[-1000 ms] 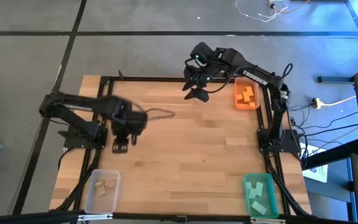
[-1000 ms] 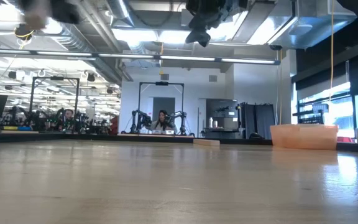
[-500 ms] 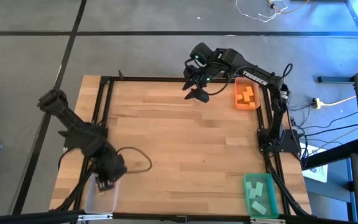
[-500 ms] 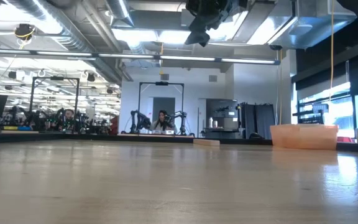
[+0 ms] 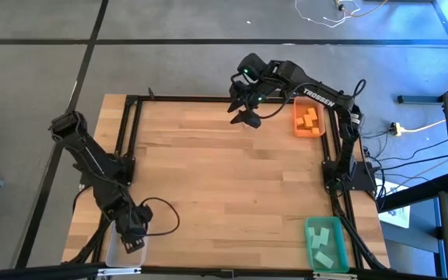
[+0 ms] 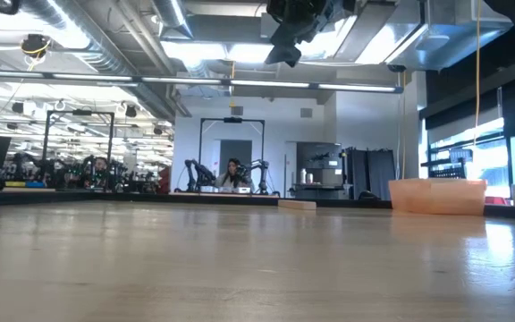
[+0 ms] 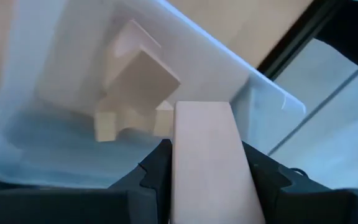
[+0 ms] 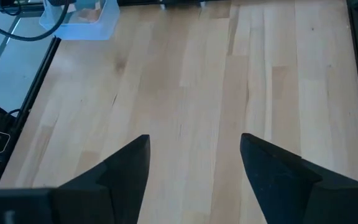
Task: Sort & place blocks by color
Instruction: Put the brown block into the transparent bin
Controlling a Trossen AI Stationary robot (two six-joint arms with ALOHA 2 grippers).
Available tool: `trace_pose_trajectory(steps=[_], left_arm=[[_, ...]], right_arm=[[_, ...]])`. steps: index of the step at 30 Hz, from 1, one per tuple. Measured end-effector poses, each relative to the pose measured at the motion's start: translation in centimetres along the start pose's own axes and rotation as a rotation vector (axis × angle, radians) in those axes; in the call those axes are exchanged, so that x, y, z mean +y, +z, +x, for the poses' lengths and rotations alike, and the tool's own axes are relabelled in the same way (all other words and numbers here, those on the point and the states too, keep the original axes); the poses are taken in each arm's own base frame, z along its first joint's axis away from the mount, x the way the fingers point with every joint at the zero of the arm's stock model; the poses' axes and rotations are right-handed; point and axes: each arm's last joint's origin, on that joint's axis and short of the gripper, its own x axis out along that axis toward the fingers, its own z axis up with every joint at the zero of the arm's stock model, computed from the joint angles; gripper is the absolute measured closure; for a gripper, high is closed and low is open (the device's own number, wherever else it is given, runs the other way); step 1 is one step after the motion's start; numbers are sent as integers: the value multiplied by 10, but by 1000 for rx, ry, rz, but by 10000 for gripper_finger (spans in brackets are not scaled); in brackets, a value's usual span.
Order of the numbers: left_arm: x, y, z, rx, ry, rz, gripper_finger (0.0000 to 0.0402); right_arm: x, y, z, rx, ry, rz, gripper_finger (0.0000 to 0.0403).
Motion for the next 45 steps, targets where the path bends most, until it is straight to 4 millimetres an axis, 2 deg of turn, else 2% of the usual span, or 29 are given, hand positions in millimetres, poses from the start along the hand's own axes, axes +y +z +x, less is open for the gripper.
trace_pose_trajectory(steps=[8,10,16,25,28,32,35,42,45], left_arm=[[12,0,19,21,-20,-25,279],[15,1,21,21,-10,-38,266],[20,2,24,19,6,-110,214],[20,1,24,61,14,-172,210],[18,0,22,62,-12,-183,209],[19,1,8,-37,-76,-185,208],[26,6,-9,-161,-114,-215,208],[56,24,-57,-473,-160,-337,208],[70,31,-75,-627,-168,-363,208]], right_arm=[[0,0,0,0,1,7,154],[0,0,0,0,1,7,154],[0,0,0,3,2,9,154],[-1,-1,-1,3,-2,12,154],[-7,-3,-4,3,-25,78,154],[-20,-11,-13,38,-120,269,154],[-26,-17,-17,81,-201,337,154],[-34,-22,-21,135,-488,458,154],[-41,-26,-18,127,-531,541,154]])
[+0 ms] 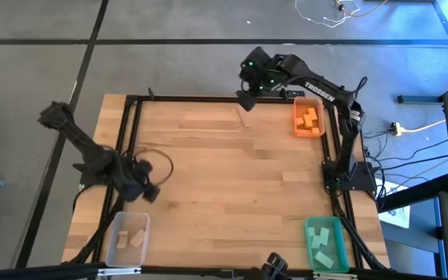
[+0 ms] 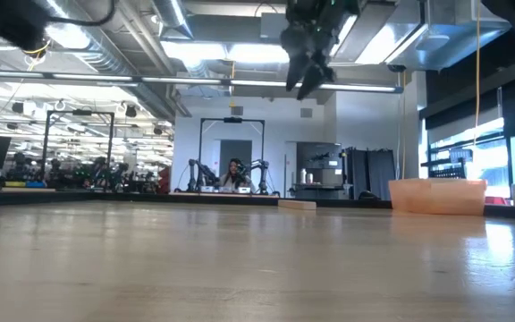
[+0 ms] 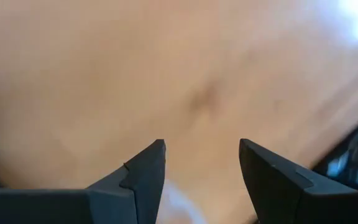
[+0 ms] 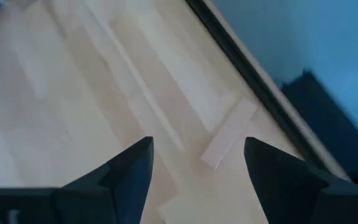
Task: Sort & place blocks by color
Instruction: Put the brown block into the transparent bin
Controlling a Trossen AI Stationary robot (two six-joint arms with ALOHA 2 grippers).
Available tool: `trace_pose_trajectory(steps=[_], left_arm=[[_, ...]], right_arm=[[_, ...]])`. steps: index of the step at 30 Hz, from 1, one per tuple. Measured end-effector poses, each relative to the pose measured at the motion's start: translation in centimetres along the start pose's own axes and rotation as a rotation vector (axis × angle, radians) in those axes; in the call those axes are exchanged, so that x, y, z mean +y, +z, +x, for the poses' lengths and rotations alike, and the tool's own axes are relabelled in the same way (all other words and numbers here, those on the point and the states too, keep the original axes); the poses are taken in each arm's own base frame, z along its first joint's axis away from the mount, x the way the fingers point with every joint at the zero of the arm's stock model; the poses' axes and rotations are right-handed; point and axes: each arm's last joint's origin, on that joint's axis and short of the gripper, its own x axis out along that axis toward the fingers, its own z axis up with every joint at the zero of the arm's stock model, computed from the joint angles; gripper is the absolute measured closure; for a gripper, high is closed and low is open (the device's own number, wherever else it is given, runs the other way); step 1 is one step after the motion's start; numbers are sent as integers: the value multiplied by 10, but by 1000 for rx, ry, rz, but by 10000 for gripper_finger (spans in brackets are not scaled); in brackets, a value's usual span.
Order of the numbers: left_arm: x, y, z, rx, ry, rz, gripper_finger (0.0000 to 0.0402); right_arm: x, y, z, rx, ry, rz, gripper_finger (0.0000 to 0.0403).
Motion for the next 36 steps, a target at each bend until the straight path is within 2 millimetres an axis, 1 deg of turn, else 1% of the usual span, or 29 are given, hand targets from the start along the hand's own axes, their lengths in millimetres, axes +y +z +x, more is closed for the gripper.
trace_pose_trajectory(steps=[4,9,12,16,22,28,30,32,36], left_arm=[[5,25,-12,-202,-53,3,207],[8,48,-22,-361,-84,32,207],[8,59,-25,-414,-89,46,207],[5,70,-27,-466,-107,66,207],[2,79,-28,-478,-132,98,207],[3,85,-29,-475,-129,89,207],[3,86,-29,-479,-127,84,207],[3,87,-29,-482,-125,80,207],[4,87,-29,-485,-122,77,207]], right_arm=[[-10,-4,25,60,-20,130,154],[-29,-10,72,143,-56,212,154],[-39,-13,96,155,-77,245,154],[-51,-20,130,207,-152,263,154],[-57,-32,173,306,-164,262,154],[-59,-44,203,386,-161,248,154],[-59,-44,207,392,-124,256,154],[-59,-48,215,415,-80,266,154],[-58,-49,220,422,-76,263,154]])
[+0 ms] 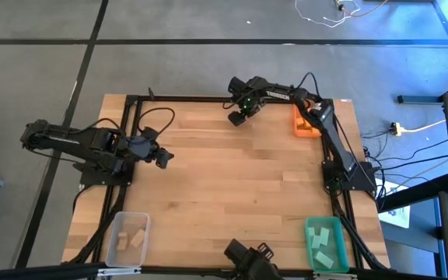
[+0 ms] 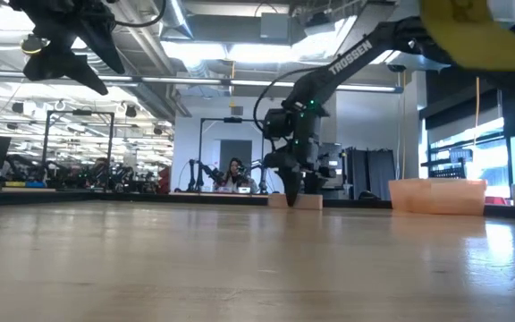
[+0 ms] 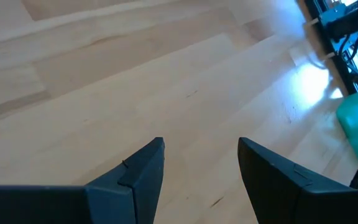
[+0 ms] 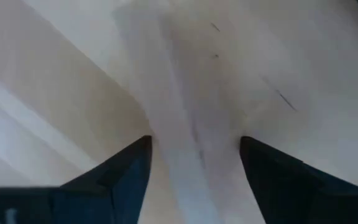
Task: Sort & place blocks by color
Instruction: Put the brown block into the transparent bin
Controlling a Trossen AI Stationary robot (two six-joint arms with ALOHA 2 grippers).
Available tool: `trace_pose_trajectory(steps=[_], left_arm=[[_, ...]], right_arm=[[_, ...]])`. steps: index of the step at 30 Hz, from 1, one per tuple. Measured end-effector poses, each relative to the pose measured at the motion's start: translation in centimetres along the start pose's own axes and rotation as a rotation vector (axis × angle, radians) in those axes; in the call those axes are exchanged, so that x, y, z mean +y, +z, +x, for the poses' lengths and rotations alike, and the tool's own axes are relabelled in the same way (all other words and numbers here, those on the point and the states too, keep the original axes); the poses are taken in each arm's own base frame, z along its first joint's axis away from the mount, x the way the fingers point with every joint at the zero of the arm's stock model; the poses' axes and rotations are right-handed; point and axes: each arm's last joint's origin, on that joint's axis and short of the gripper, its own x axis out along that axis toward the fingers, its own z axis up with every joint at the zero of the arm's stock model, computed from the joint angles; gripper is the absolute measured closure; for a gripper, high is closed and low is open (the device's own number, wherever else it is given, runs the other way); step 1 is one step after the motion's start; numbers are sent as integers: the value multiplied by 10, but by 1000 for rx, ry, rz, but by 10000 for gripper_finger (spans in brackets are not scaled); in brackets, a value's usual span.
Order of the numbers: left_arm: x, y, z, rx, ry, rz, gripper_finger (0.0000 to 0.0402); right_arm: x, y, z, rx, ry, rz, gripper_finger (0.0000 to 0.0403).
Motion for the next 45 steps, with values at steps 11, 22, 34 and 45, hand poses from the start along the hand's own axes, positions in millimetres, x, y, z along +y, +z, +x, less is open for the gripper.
trace_pose_trajectory(steps=[11,22,34,45], left_arm=[[0,0,0,3,-1,34,207],[0,0,0,-11,5,55,207],[1,3,0,-94,64,424,207],[-19,13,0,-256,-35,750,207]], right_arm=[[-1,0,3,10,-8,-50,256],[3,-2,0,21,-12,-300,345],[73,-1,-61,-36,238,-577,345],[161,-33,-121,-193,368,-823,345]])
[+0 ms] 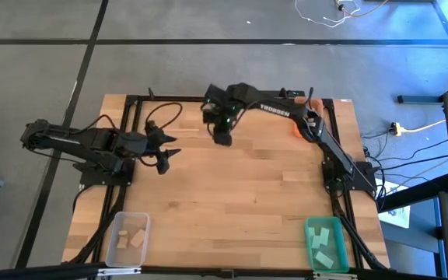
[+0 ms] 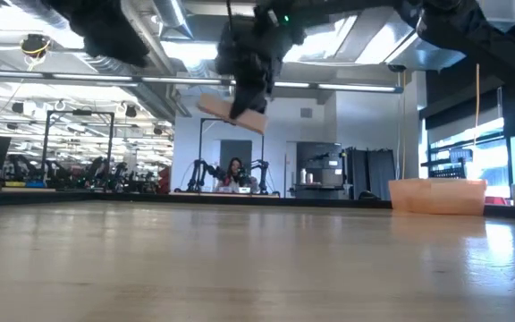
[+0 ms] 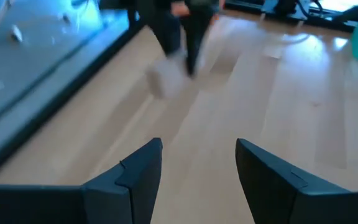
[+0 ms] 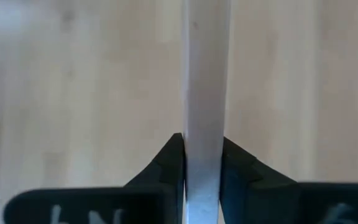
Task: Sort & place blocks by color
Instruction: Put the brown block into the transparent bin
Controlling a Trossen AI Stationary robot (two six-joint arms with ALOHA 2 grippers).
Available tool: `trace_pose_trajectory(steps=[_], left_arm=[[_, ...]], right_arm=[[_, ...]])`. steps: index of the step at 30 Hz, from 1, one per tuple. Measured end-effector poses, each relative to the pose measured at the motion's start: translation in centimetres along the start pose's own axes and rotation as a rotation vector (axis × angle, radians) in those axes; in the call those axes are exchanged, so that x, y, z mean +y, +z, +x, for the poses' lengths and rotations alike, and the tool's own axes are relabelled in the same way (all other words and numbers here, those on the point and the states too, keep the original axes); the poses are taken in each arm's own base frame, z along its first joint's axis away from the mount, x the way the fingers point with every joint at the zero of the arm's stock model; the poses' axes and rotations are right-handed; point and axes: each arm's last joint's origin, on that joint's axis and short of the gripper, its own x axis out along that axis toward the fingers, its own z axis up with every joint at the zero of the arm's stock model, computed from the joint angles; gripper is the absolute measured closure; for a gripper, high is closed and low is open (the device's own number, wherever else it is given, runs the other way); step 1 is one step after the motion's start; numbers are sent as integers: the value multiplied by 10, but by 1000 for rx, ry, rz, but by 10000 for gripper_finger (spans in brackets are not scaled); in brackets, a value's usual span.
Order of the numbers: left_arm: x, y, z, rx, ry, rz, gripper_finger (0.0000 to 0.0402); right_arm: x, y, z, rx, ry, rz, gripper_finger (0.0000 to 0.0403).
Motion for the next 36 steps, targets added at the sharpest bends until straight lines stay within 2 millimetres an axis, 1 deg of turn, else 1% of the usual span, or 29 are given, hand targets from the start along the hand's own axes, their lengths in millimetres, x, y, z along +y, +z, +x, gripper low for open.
trace_pose_trajectory(steps=[3,9,12,16,20,25,28,30,36], left_arm=[[0,3,1,-31,14,75,207],[0,3,13,9,35,77,207],[-1,2,21,46,-6,75,207],[-4,0,34,85,-38,73,207],[-7,0,43,104,-98,65,208],[-10,-1,49,122,-121,60,207],[-11,-1,47,132,-171,33,208],[-12,2,43,107,-229,14,208],[-10,8,37,50,-244,1,207]], right_arm=[[20,5,7,0,19,-67,345],[50,14,18,-24,35,-146,345],[62,18,23,-41,44,-178,345],[72,20,26,-49,50,-202,345],[78,18,29,-23,57,-205,345],[78,16,30,-8,54,-203,345],[78,16,30,2,19,-209,345],[77,20,29,-31,-8,-213,345],[78,21,28,-44,-9,-216,345]])
